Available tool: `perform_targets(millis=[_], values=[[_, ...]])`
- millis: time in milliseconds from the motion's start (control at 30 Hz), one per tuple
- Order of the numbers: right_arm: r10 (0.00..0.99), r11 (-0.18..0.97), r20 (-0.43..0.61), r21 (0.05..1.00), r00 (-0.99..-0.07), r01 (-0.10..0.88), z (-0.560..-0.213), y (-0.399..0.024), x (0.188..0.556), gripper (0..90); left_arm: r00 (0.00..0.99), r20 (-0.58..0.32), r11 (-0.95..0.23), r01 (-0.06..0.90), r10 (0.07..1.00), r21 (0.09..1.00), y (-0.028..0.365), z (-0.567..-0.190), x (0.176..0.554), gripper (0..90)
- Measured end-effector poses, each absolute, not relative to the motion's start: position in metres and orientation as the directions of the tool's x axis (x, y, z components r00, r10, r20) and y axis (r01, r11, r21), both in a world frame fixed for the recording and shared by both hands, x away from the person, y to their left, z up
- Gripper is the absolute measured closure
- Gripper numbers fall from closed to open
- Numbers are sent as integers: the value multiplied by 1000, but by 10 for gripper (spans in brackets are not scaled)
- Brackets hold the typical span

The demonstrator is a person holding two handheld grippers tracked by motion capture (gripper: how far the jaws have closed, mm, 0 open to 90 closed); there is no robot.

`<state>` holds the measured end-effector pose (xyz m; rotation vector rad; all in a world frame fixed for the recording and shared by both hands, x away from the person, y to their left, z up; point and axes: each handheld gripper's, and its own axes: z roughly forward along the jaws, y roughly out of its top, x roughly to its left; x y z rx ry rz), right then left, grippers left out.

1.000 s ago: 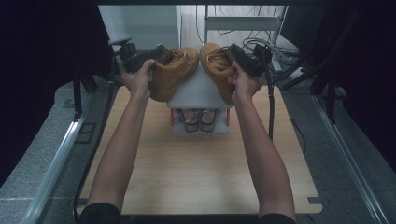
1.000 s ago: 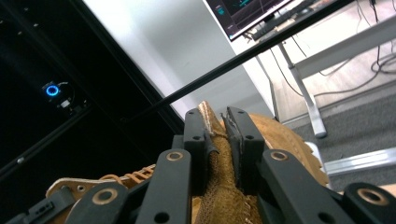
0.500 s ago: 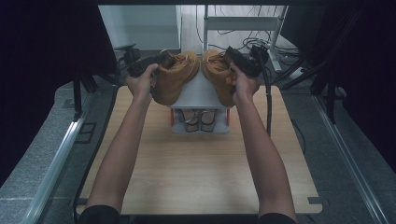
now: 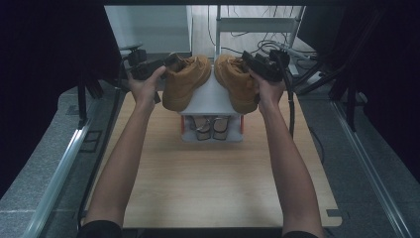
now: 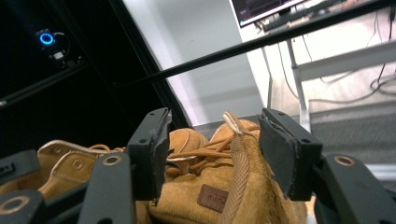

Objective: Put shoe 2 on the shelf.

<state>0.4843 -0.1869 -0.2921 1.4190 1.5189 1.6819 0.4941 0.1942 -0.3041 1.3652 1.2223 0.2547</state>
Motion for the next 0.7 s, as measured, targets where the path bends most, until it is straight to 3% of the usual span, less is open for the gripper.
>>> perform_targets(millis=[200,333,467,500,533,700], values=[[869,-230,302,948,-391,222,-280,-197,461,447,467,-429,219,439,773,872,200,-291,472,375],[880,-206,275,955,-386,211,-279,-213,446,522,486,-397,189,421,779,887,210,-287,458,416],[898,-175,253,956,-361,235,-285,-230,435,625,492,-371,158,421,787,893,219,-291,445,496],[905,-162,242,957,-350,241,-288,-234,433,646,492,-364,146,426,791,893,222,-293,443,530],[932,-107,192,956,-307,273,-297,-239,430,699,497,-361,132,436,789,890,225,-296,441,627],[944,-41,144,945,-298,326,-313,-246,429,815,483,-334,87,464,810,882,234,-312,437,750]])
